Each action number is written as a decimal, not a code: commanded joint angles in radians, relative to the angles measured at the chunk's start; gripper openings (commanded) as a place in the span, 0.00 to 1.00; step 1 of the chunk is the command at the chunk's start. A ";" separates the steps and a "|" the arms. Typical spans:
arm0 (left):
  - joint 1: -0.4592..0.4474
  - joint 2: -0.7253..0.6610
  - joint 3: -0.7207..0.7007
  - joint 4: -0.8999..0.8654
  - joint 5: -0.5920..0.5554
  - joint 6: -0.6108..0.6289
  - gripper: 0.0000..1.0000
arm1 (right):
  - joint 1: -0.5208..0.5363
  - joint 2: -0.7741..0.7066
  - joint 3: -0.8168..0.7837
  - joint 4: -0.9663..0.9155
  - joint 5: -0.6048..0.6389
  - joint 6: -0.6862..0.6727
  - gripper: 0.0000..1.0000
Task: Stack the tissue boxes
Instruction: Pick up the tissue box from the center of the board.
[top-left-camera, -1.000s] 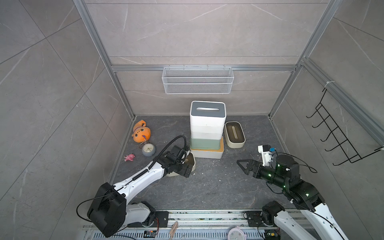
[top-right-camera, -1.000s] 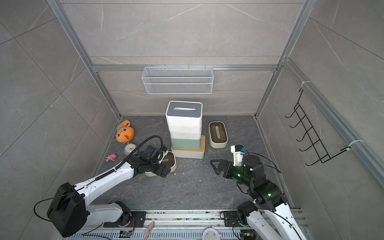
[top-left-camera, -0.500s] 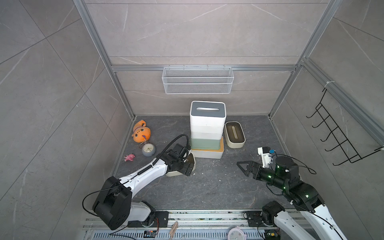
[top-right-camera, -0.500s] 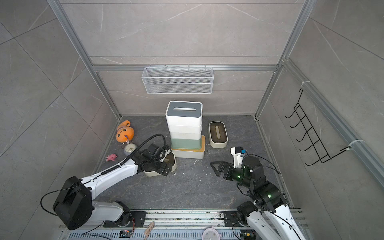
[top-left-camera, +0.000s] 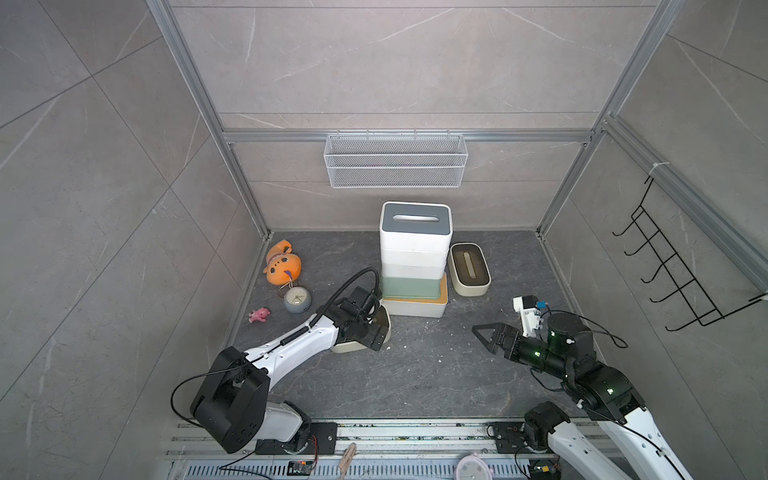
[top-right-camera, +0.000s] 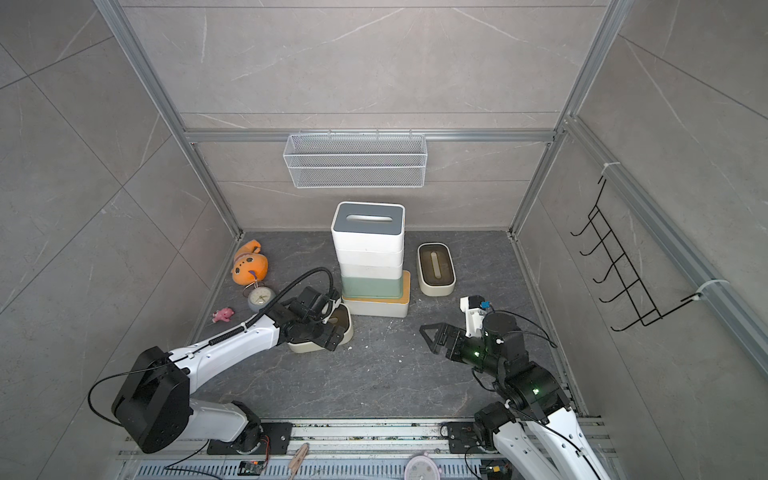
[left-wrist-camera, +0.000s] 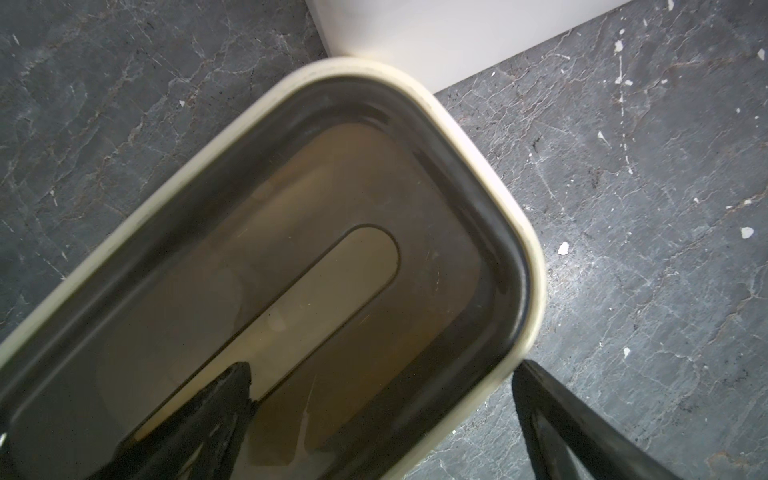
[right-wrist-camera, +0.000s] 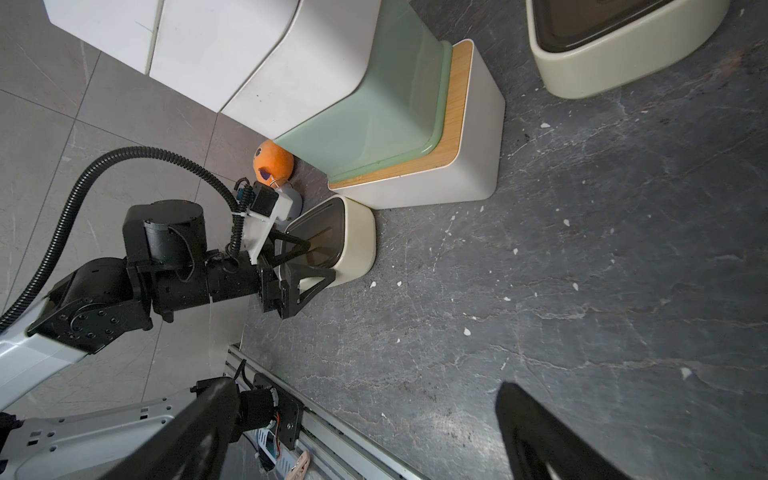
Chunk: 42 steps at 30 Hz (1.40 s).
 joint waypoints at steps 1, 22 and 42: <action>-0.003 0.013 0.027 0.032 -0.001 0.014 1.00 | -0.003 0.001 -0.005 0.013 -0.010 0.007 1.00; -0.005 0.025 0.029 0.047 0.039 -0.011 1.00 | -0.002 0.028 -0.022 0.042 -0.030 0.016 1.00; -0.041 -0.060 -0.026 0.090 -0.014 -0.060 1.00 | -0.003 0.014 -0.072 0.053 -0.031 0.026 1.00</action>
